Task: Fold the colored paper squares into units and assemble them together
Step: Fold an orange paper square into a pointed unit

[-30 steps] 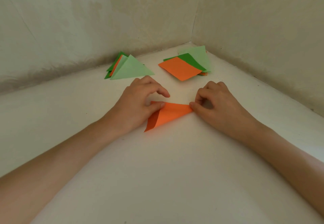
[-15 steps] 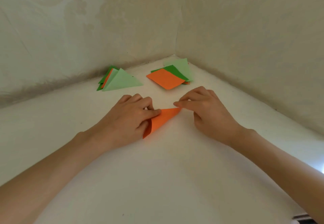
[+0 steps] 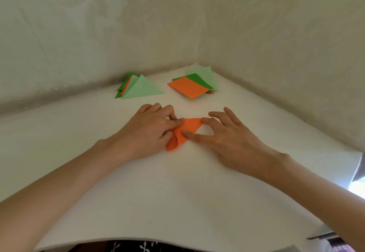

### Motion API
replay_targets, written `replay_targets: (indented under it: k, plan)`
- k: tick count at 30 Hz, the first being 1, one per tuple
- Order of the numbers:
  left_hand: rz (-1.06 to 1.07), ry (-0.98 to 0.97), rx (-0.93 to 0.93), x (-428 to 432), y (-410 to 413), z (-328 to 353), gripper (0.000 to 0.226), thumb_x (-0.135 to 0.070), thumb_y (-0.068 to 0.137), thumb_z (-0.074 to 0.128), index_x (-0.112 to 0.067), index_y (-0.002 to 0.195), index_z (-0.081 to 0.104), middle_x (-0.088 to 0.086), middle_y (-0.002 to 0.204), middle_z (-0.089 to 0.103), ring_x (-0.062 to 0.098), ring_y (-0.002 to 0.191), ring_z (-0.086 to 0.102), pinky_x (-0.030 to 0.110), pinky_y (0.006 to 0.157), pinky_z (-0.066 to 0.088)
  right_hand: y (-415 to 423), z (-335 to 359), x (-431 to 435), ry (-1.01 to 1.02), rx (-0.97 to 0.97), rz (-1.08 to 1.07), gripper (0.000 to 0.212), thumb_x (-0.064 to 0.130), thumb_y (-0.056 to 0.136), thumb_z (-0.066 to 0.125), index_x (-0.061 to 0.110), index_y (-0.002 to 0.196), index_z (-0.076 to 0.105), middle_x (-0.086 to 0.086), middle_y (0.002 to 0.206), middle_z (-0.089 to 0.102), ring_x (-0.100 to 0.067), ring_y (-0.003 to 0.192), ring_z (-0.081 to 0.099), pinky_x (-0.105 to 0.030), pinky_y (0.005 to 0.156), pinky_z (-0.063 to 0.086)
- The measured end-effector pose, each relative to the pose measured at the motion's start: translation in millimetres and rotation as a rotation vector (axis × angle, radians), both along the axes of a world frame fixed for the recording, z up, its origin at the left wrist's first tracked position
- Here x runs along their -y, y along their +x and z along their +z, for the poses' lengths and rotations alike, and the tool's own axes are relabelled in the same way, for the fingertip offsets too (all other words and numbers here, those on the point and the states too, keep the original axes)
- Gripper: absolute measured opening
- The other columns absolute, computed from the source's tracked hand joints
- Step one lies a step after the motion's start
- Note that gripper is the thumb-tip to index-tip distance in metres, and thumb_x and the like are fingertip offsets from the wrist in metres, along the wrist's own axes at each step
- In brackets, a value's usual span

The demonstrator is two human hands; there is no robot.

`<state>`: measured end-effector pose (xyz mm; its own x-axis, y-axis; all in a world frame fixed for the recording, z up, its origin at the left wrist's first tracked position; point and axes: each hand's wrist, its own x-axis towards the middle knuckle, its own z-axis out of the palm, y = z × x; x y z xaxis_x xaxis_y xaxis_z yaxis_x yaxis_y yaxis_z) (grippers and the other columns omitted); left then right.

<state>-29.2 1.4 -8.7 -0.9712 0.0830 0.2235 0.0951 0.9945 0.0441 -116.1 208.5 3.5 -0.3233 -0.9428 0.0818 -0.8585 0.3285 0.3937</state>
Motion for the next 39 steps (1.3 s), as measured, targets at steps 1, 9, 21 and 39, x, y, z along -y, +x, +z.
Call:
replay_targets:
  k: [1, 9, 21, 39]
  plan:
    - [0.004, -0.005, 0.005, 0.1, -0.1, 0.1, 0.085, -0.044, 0.068, -0.001, -0.035, 0.14, 0.042, -0.01, 0.123, 0.046, 0.011, 0.098, 0.034, 0.019, 0.083, 0.014, 3.4, -0.5, -0.9, 0.005, -0.015, 0.028, 0.076, 0.003, 0.06, 0.057, 0.031, 0.131, 0.054, -0.02, 0.11, 0.064, -0.041, 0.105, 0.06, -0.058, 0.092, 0.042]
    - [-0.005, 0.02, -0.001, 0.8, 2.2, -0.7, 0.085, -0.043, 0.068, -0.002, -0.034, 0.141, 0.04, -0.01, 0.121, 0.045, 0.007, 0.087, 0.021, 0.02, 0.077, 0.014, 16.3, 4.6, -2.1, -0.076, 0.086, 0.213, 0.085, 0.002, 0.064, 0.013, 0.037, 0.133, 0.049, -0.006, 0.135, 0.051, -0.029, 0.128, 0.037, -0.047, 0.106, 0.027]
    - [-0.023, 0.096, -0.023, -0.4, 5.2, -4.2, 0.08, -0.043, 0.071, 0.003, -0.033, 0.139, 0.044, -0.01, 0.118, 0.047, 0.005, 0.081, 0.016, 0.018, 0.077, 0.013, 31.6, -3.2, -2.1, -0.211, 0.158, 0.206, 0.081, 0.005, 0.062, 0.015, 0.036, 0.121, 0.061, -0.004, 0.126, 0.057, -0.032, 0.122, 0.047, -0.046, 0.103, 0.029]
    - [0.065, 0.101, -0.142, -0.3, 16.5, -6.0, 0.054, -0.037, 0.082, 0.031, -0.012, 0.112, 0.068, 0.002, 0.083, 0.049, 0.021, 0.074, 0.044, 0.029, 0.071, 0.032, -11.6, 17.4, 23.6, -0.404, 0.594, 0.069, 0.052, 0.008, 0.076, 0.036, 0.017, 0.12, 0.063, -0.004, 0.121, 0.057, -0.024, 0.109, 0.048, -0.026, 0.095, 0.034]
